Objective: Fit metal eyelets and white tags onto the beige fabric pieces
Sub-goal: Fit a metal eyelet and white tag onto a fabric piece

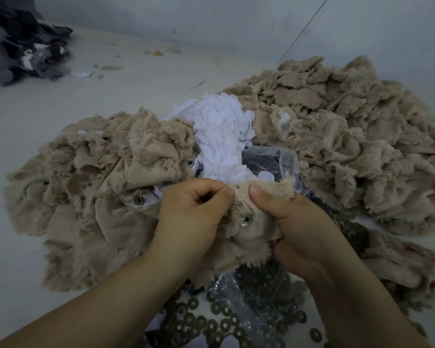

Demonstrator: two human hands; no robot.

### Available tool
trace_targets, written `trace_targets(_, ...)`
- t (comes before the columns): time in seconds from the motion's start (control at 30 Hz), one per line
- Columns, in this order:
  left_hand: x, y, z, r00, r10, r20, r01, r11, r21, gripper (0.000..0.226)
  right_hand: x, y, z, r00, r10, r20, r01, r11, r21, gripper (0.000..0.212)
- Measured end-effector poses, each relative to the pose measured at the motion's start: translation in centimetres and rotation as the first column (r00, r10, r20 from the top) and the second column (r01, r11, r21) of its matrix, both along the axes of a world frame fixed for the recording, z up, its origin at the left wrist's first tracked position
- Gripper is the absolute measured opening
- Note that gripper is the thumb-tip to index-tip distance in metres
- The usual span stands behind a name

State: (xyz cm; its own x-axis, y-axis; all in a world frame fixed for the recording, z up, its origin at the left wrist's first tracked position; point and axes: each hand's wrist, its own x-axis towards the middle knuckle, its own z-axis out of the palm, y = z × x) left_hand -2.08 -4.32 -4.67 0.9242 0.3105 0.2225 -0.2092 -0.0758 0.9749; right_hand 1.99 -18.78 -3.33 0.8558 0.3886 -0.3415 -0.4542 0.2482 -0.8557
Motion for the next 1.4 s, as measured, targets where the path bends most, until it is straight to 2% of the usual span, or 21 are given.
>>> trace_targets(0.17, -0.1, -0.1, -0.1, 1.000, 0.001, -0.015, -0.001, 1.000, 0.014, 0.021, -0.3, -0.1, 0.2, 0.998, 0.021, 0.058, -0.019, 1.000, -0.022, 0.046)
trace_targets(0.27, 0.0, -0.1, -0.2, 0.999, -0.006, -0.043, 0.004, 0.999, -0.037, 0.012, -0.4, 0.0, 0.3, 0.999, 0.030, 0.020, -0.030, 1.000, -0.006, 0.047)
trace_targets(0.47, 0.1, 0.5, -0.1, 0.998, -0.054, -0.028, 0.055, 0.998, 0.020, 0.012, -0.2, 0.0, 0.1, 0.993, 0.083, -0.079, -0.079, 0.995, 0.062, 0.043)
trace_targets(0.57, 0.1, 0.9, -0.4, 0.997, -0.049, -0.062, 0.047, 0.999, -0.026, 0.010, 0.4, -0.9, -0.1, 0.992, 0.119, 0.046, -0.119, 0.993, -0.002, 0.037)
trace_targets(0.63, 0.1, 1.2, -0.5, 0.993, -0.057, -0.102, 0.048, 0.995, -0.084, 0.010, 1.2, -1.8, 0.0, 0.980, 0.031, 0.198, 0.003, 0.986, -0.170, 0.030)
trace_targets(0.7, 0.2, 1.3, -0.7, 0.990, -0.069, -0.119, 0.054, 0.990, -0.128, 0.014, 2.3, -2.9, -0.4, 0.902, -0.136, 0.409, 0.297, 0.883, -0.363, 0.035)
trace_targets(0.73, 0.3, 1.3, -0.7, 0.990, -0.071, -0.123, 0.052, 0.988, -0.148, 0.014, 2.9, -3.5, -0.7, 0.830, -0.171, 0.532, 0.446, 0.776, -0.446, 0.034)
trace_targets(0.77, 0.4, 1.3, -0.8, 0.990, -0.070, -0.126, 0.049, 0.985, -0.167, 0.013, 3.6, -4.0, -1.1, 0.763, -0.133, 0.632, 0.547, 0.655, -0.522, 0.030)
trace_targets(0.8, 0.5, 1.3, -0.8, 0.989, -0.069, -0.131, 0.044, 0.982, -0.186, 0.013, 4.2, -4.5, -1.4, 0.732, -0.041, 0.680, 0.586, 0.547, -0.598, 0.022)
trace_targets(0.83, 0.6, 1.3, -0.8, 0.989, -0.068, -0.135, 0.040, 0.979, -0.201, 0.013, 4.7, -4.7, -1.8, 0.740, 0.057, 0.671, 0.577, 0.459, -0.675, 0.016)
trace_targets(0.93, 0.9, 1.1, -0.8, 0.987, -0.071, -0.144, 0.036, 0.972, -0.232, 0.014, 5.4, -4.7, -3.3, 0.782, 0.261, 0.566, 0.487, 0.312, -0.816, 0.020)
trace_targets(1.03, 1.3, 0.8, -0.8, 0.986, -0.075, -0.148, 0.038, 0.971, -0.234, 0.012, 5.7, -4.2, -4.0, 0.721, 0.442, 0.534, 0.461, 0.269, -0.845, 0.029)
trace_targets(1.13, 1.5, 0.4, -0.8, 0.984, -0.094, -0.148, 0.057, 0.971, -0.233, 0.013, 6.1, -4.1, -4.2, 0.699, 0.605, 0.382, 0.372, 0.148, -0.916, 0.031)
trace_targets(1.23, 1.7, 0.3, -0.9, 0.983, -0.102, -0.150, 0.065, 0.971, -0.231, 0.016, 6.1, -4.2, -4.6, 0.678, 0.587, 0.441, 0.431, 0.168, -0.886, 0.030)
trace_targets(1.33, 1.8, 0.3, -1.0, 0.984, -0.094, -0.148, 0.058, 0.971, -0.232, 0.019, 6.3, -4.3, -4.8, 0.690, 0.594, 0.413, 0.416, 0.141, -0.898, 0.032)
trace_targets(1.4, 1.8, 0.4, -1.0, 0.986, -0.076, -0.145, 0.042, 0.975, -0.220, 0.021, 6.2, -4.2, -4.3, 0.703, 0.560, 0.439, 0.428, 0.161, -0.889, 0.029)
